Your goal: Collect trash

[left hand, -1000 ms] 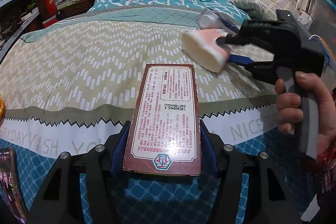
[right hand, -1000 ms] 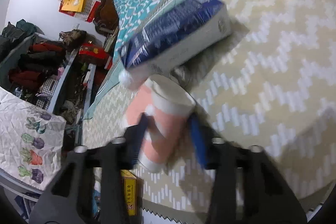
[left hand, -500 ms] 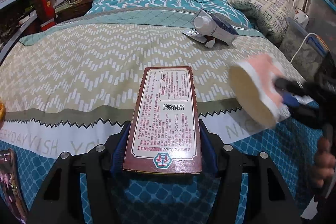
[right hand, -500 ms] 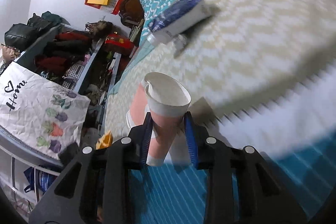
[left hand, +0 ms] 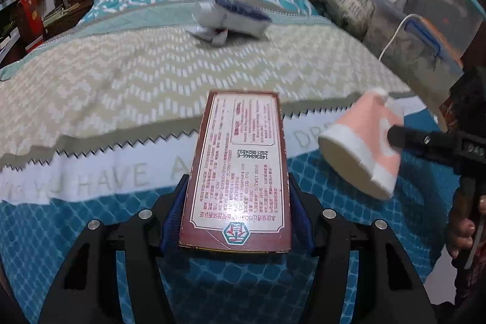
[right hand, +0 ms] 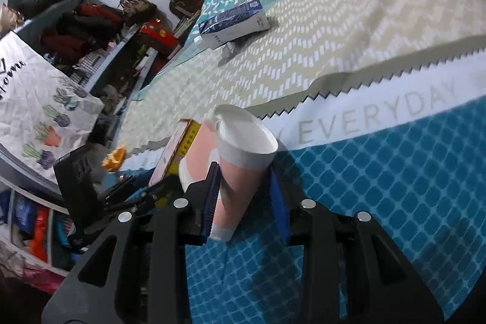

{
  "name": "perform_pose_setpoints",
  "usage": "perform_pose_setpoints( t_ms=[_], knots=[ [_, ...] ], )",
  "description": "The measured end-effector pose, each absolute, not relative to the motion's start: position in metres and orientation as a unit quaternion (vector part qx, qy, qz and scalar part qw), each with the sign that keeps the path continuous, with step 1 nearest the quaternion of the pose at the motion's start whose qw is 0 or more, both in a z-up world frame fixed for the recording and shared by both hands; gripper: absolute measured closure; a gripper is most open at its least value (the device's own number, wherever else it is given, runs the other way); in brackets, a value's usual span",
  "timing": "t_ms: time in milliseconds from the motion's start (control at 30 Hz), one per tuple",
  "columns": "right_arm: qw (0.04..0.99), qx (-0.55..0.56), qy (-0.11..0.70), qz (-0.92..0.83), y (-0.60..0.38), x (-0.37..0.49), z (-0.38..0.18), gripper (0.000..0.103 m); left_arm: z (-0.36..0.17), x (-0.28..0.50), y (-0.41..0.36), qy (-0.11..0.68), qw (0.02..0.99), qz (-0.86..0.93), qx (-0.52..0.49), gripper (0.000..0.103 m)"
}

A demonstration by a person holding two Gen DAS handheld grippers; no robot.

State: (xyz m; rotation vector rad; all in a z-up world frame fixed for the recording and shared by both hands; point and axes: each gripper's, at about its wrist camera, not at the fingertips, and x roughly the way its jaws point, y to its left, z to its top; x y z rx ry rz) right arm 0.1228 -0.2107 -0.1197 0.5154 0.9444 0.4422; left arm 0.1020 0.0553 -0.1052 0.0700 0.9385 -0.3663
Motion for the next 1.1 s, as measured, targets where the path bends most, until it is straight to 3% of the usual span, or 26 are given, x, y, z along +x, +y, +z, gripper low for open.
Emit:
perform_pose_setpoints(
  t_ms=[133, 600, 667, 733, 900, 1100],
  knots=[
    [0.838, 0.241, 0.445, 0.202, -0.205, 0.125, -0.126, 0.041, -0.107, 0.1, 0.051, 0.446, 0.878, -0.17, 0.048, 0.046],
    [0.837, 0.266, 0.43, 0.21, -0.189, 0.123, -0.134, 0.041, -0.107, 0.099, 0.05, 0.443, 0.879, -0.168, 0.051, 0.046],
    [0.839, 0.261, 0.429, 0.211, -0.185, 0.122, -0.134, 0.046, -0.107, 0.099, 0.051, 0.443, 0.879, -0.168, 0.052, 0.046],
    [0.832, 0.26, 0.438, 0.221, -0.181, 0.124, -0.138, 0.068, -0.107, 0.099, 0.051, 0.442, 0.879, -0.168, 0.052, 0.046],
    [0.829, 0.269, 0.432, 0.232, -0.18, 0.122, -0.14, 0.077, -0.106, 0.099, 0.051, 0.442, 0.879, -0.169, 0.048, 0.046],
    [0.827, 0.288, 0.423, 0.232, -0.186, 0.12, -0.14, 0.078, -0.106, 0.099, 0.051, 0.442, 0.879, -0.169, 0.049, 0.046]
  ],
)
